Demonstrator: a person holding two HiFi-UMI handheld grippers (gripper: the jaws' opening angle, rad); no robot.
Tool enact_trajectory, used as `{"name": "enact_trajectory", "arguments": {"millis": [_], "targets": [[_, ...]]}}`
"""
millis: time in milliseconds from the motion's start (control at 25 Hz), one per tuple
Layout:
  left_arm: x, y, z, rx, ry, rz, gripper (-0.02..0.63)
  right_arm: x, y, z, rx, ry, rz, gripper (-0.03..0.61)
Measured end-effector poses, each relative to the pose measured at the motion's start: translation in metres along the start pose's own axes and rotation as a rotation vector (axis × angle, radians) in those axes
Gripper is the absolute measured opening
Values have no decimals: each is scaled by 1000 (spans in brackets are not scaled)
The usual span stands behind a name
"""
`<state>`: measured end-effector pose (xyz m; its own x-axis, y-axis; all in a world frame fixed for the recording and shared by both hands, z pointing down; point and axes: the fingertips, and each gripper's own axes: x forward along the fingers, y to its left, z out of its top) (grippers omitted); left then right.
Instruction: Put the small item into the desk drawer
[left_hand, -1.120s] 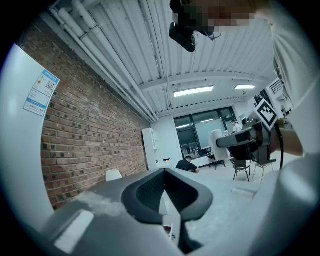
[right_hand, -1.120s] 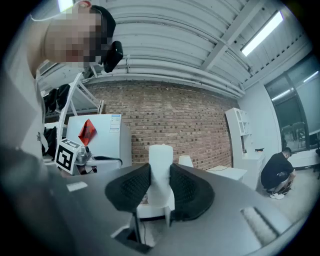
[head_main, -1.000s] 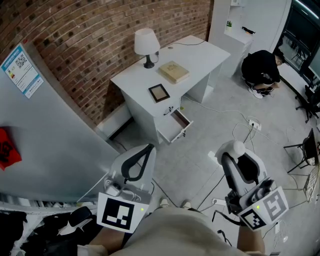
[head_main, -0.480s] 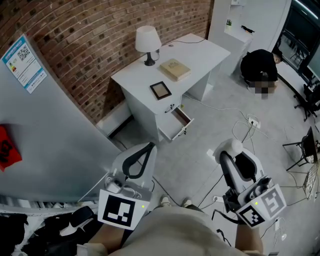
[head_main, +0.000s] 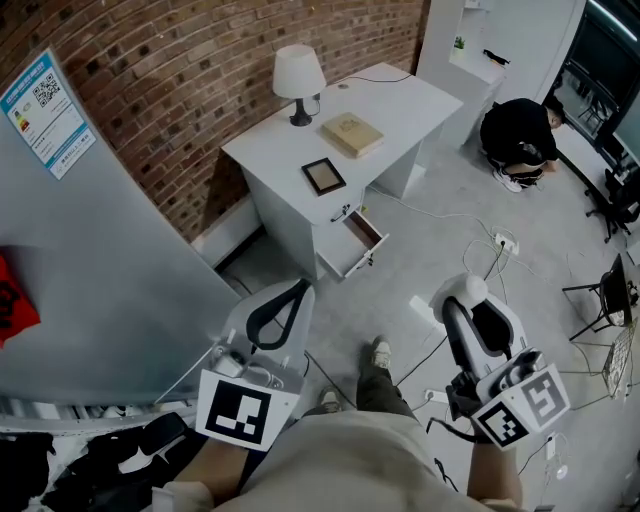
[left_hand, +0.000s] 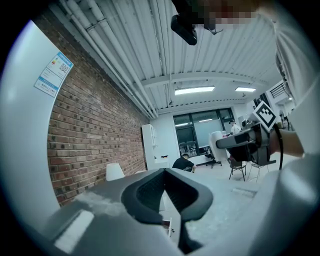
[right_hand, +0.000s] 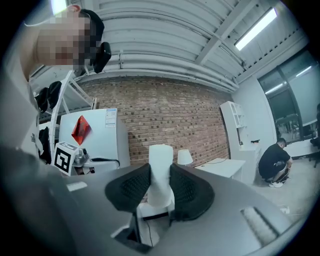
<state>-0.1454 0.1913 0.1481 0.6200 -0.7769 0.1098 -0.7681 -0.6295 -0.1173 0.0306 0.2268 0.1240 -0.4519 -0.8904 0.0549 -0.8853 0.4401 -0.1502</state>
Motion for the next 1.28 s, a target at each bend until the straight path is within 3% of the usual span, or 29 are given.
{"name": "enact_trajectory", "arguments": {"millis": [400, 760, 1280], "targets": [[42, 1, -5, 2, 19, 12, 3, 27, -44, -1, 3, 0, 13, 124], [134, 5, -15, 4, 80, 47, 3, 81, -131, -14, 31, 63, 64, 124], [285, 33, -51, -35, 245, 181, 3, 210, -264, -44, -34, 243, 265, 126]]}}
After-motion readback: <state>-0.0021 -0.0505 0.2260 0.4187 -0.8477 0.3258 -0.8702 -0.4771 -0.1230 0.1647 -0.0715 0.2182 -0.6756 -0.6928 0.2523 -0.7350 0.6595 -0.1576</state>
